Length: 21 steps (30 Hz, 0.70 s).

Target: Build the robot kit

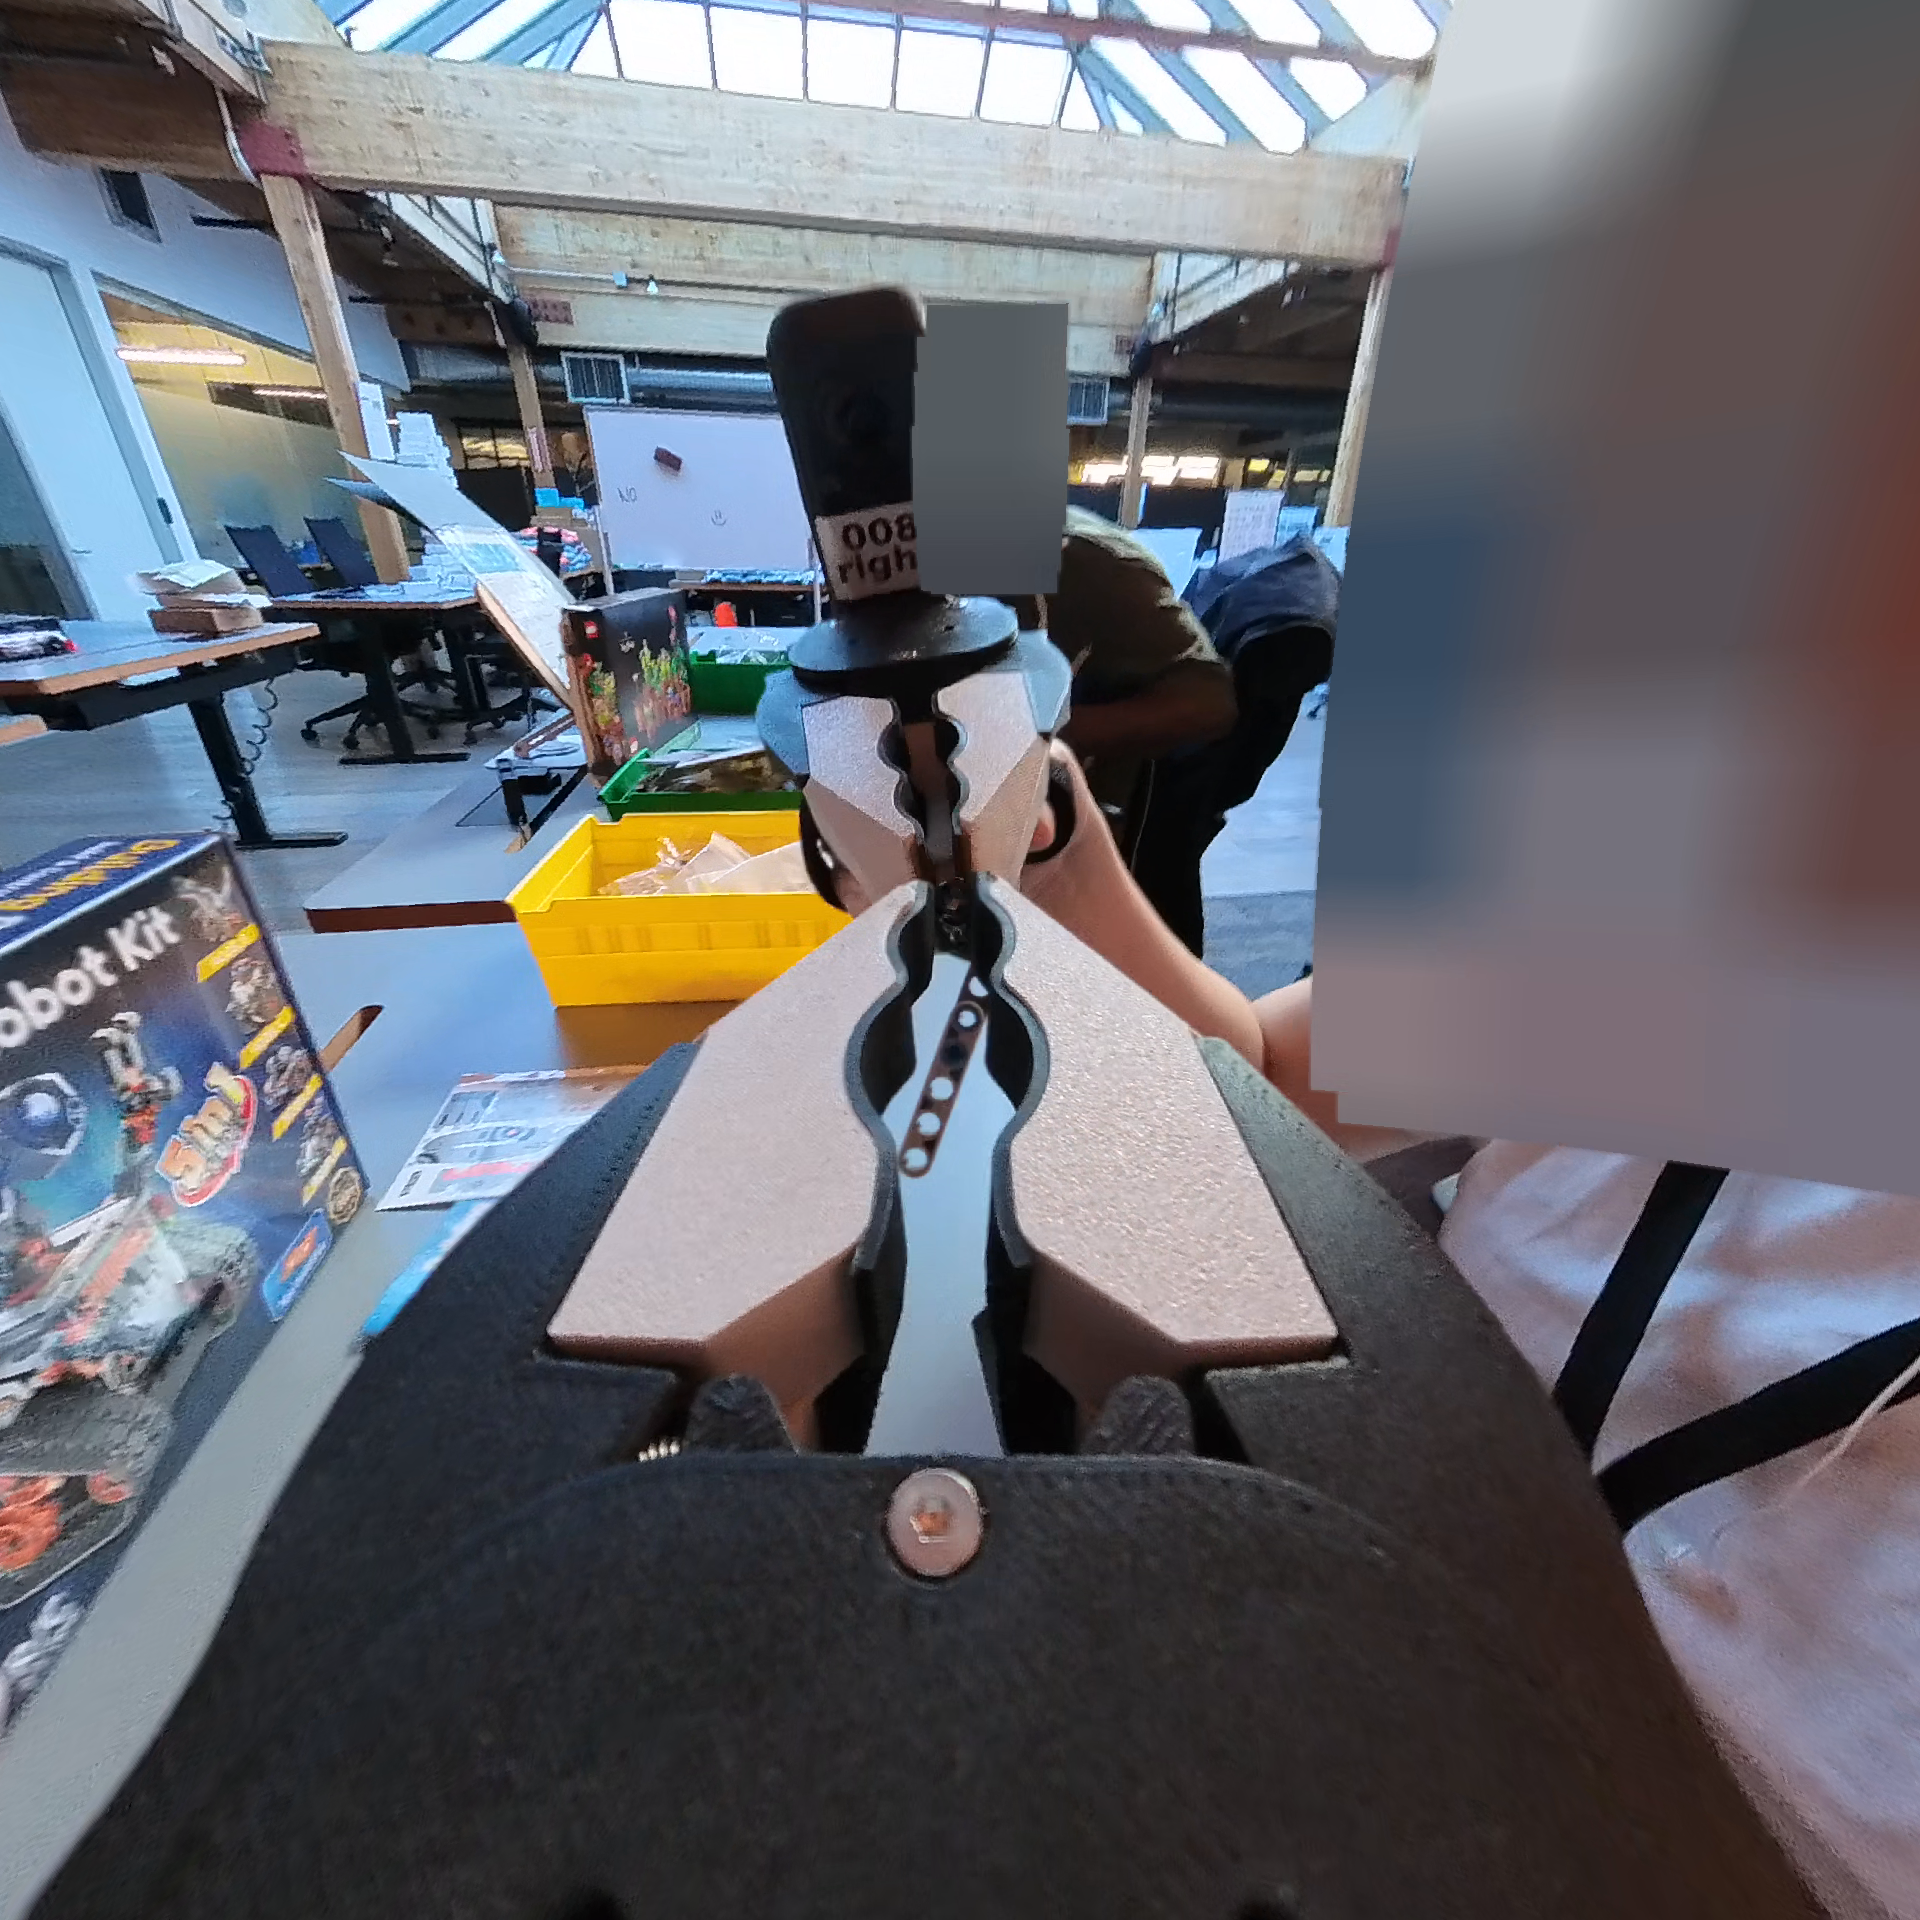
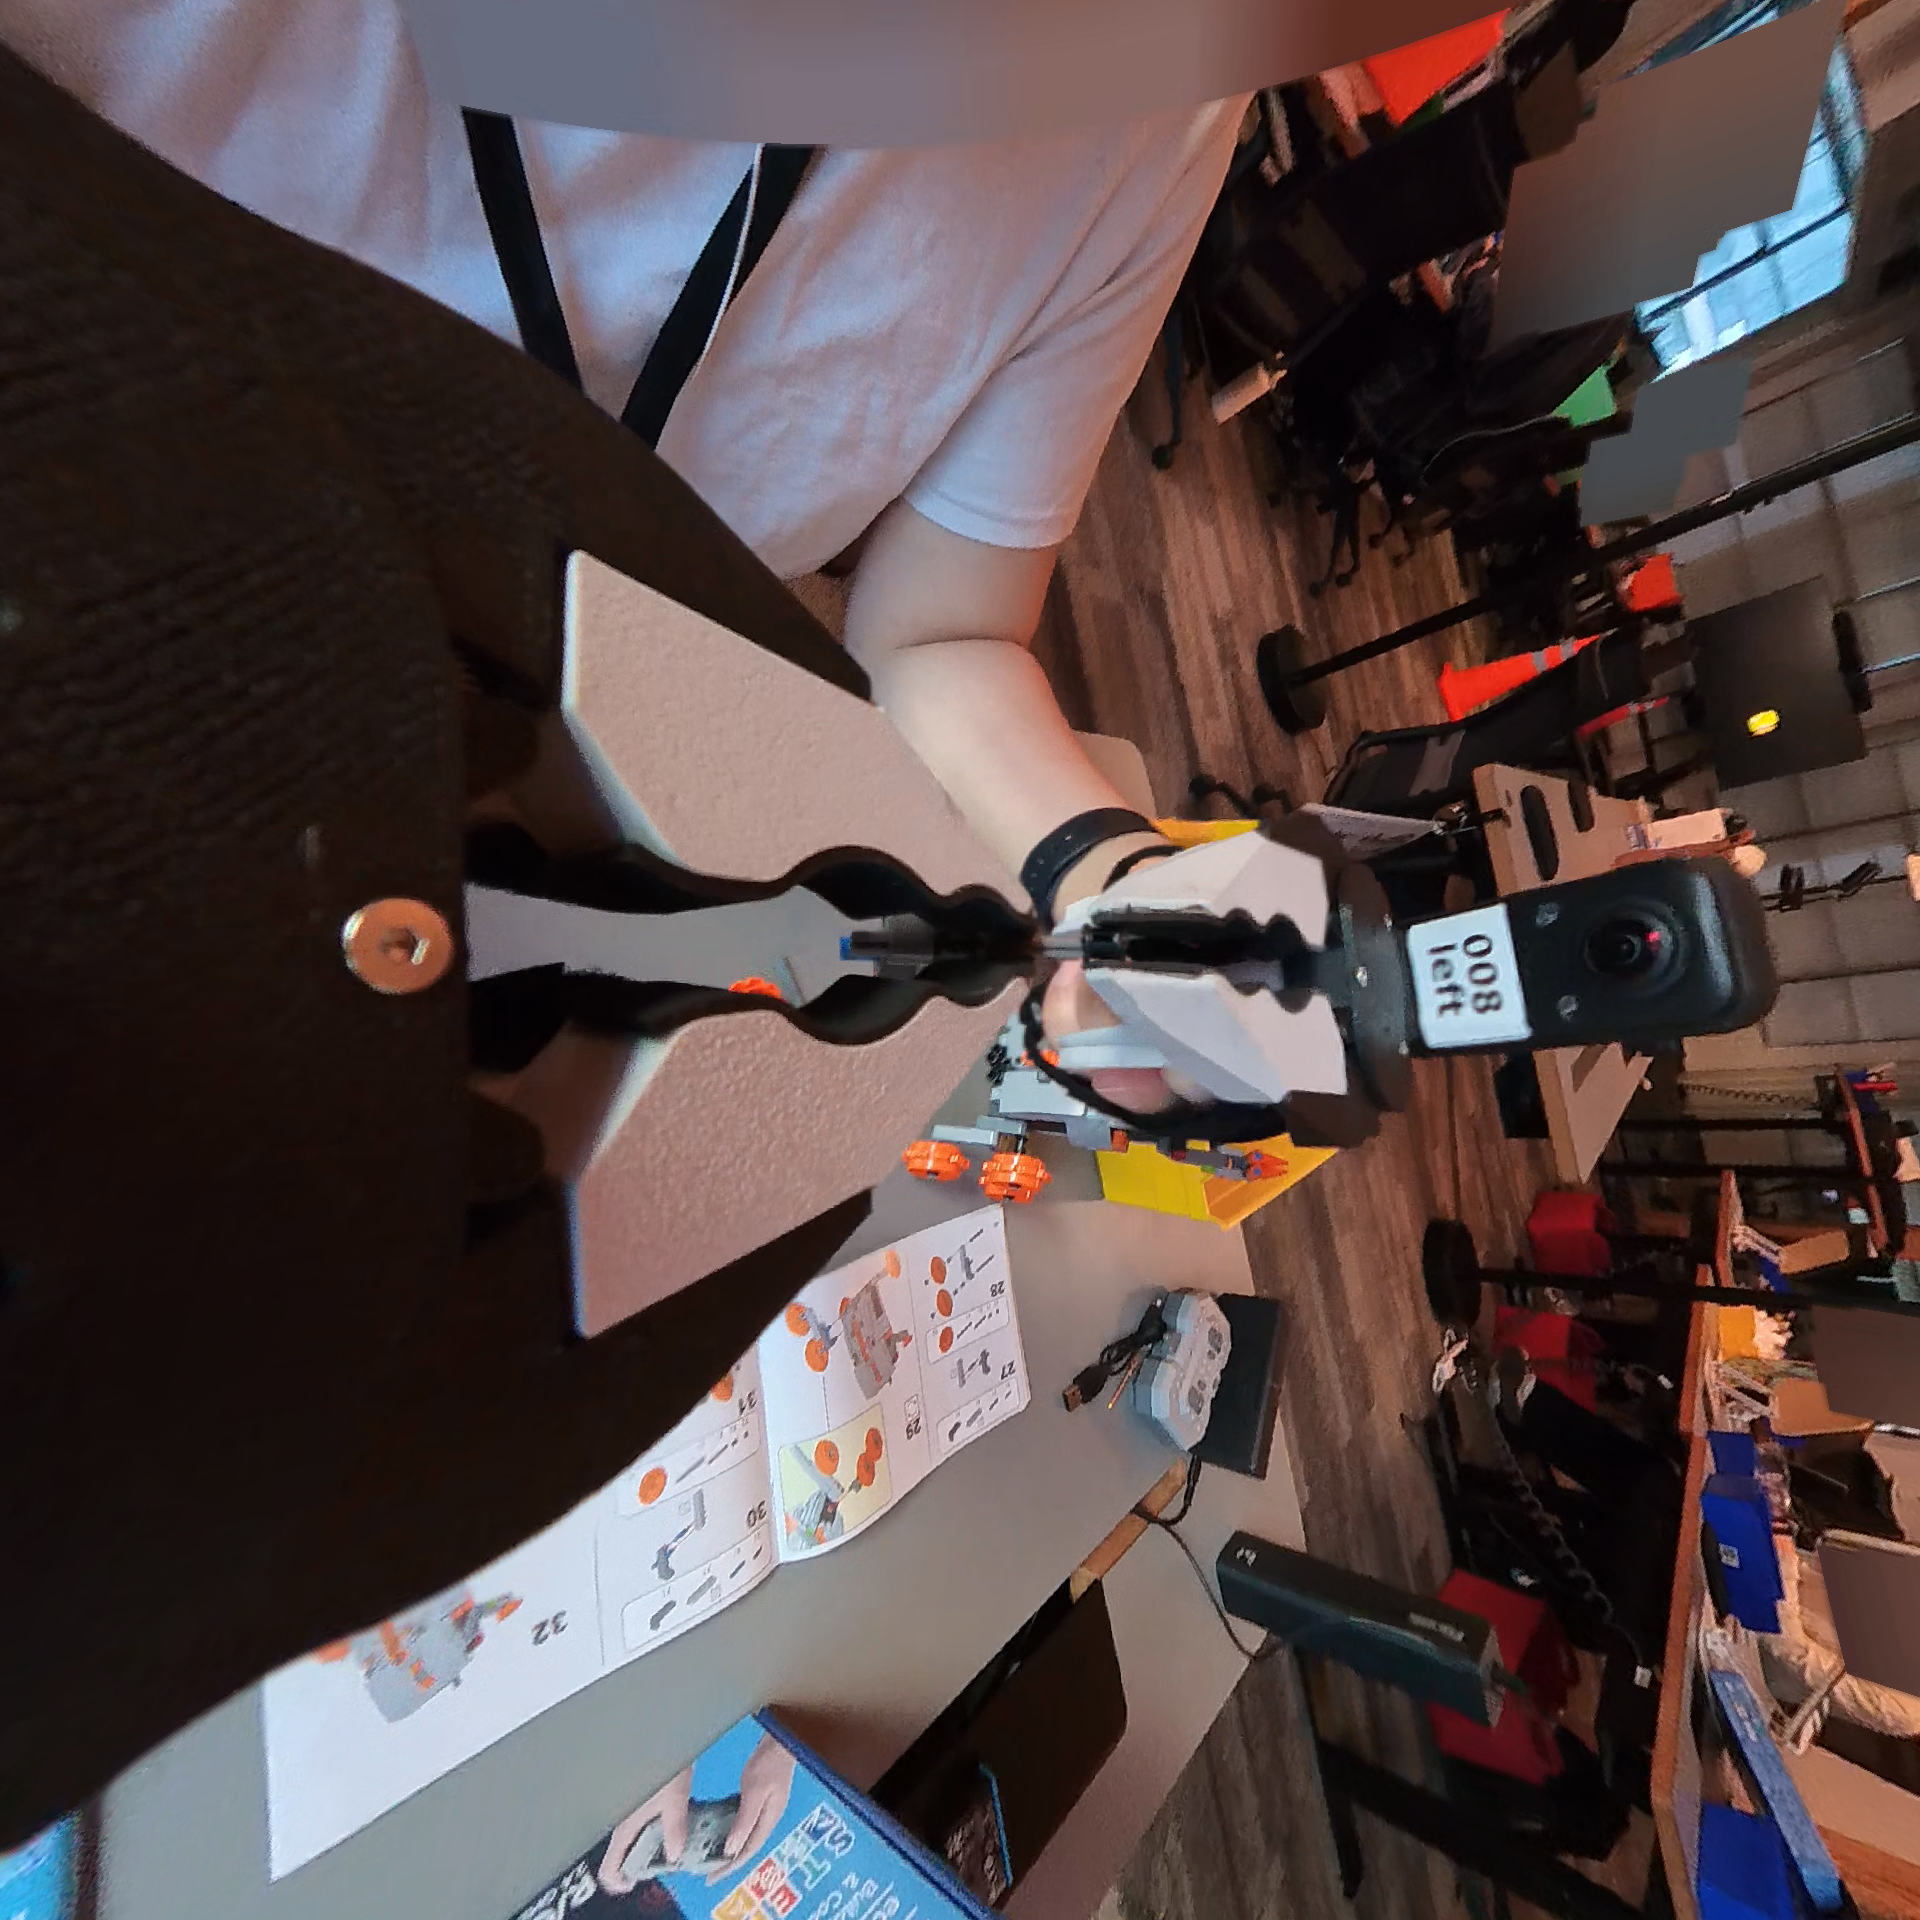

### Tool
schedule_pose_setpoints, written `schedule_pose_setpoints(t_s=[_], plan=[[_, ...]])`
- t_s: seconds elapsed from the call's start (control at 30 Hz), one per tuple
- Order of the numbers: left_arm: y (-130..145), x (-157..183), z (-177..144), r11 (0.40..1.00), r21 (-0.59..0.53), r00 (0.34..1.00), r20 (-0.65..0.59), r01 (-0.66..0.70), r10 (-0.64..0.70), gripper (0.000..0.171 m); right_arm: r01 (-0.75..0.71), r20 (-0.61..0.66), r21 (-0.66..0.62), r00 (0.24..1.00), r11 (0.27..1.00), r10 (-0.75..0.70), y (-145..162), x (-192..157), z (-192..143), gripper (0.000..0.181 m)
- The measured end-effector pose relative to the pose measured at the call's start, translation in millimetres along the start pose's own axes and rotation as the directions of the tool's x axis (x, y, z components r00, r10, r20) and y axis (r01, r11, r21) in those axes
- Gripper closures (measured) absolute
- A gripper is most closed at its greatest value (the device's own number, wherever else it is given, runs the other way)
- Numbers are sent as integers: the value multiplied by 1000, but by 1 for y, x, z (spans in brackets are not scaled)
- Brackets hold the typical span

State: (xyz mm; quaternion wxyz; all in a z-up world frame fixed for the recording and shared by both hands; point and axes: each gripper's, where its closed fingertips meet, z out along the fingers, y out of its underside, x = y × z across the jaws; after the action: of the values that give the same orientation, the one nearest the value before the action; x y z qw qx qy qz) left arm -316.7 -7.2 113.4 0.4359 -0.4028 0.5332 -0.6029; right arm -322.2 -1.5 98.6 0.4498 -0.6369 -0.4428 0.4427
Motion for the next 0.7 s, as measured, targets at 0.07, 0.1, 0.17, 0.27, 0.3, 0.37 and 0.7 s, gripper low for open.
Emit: schedule_pose_setpoints(t_s=[0.07, 0.1, 0.17, 0.27, 0.3, 0.37, 0.7], plan=[[-4, -4, 0, 998, 40, 998, -7, 55, -55, 168, -28, 23, 38, 999, 999, 27, -4, 2, -2, 179], [-5, -5, 0, 995, 59, 997, -14, 76, -75, 168, -42, 38, 55, 998, 998, 40, -6, 2, -3, 179], [-6, -8, 1, 989, 85, 993, -23, 121, -120, 167, -77, 66, 85, 995, 993, 71, -8, 4, -4, 180], [-6, -12, 2, 979, 104, 984, -34, 175, -172, 167, -119, 98, 102, 989, 988, 109, -8, 8, -6, 179], [-5, -13, 2, 976, 106, 982, -42, 188, -185, 167, -129, 109, 102, 987, 986, 118, -8, 9, -6, 180], [-3, -13, 2, 971, 105, 976, -58, 213, -208, 168, -145, 126, 97, 983, 985, 132, -6, 9, -6, 179], [29, -22, -1, 989, -83, 993, 23, 121, -120, 168, -233, 153, -33, 960, 972, 236, 22, 23, 0, 179]])
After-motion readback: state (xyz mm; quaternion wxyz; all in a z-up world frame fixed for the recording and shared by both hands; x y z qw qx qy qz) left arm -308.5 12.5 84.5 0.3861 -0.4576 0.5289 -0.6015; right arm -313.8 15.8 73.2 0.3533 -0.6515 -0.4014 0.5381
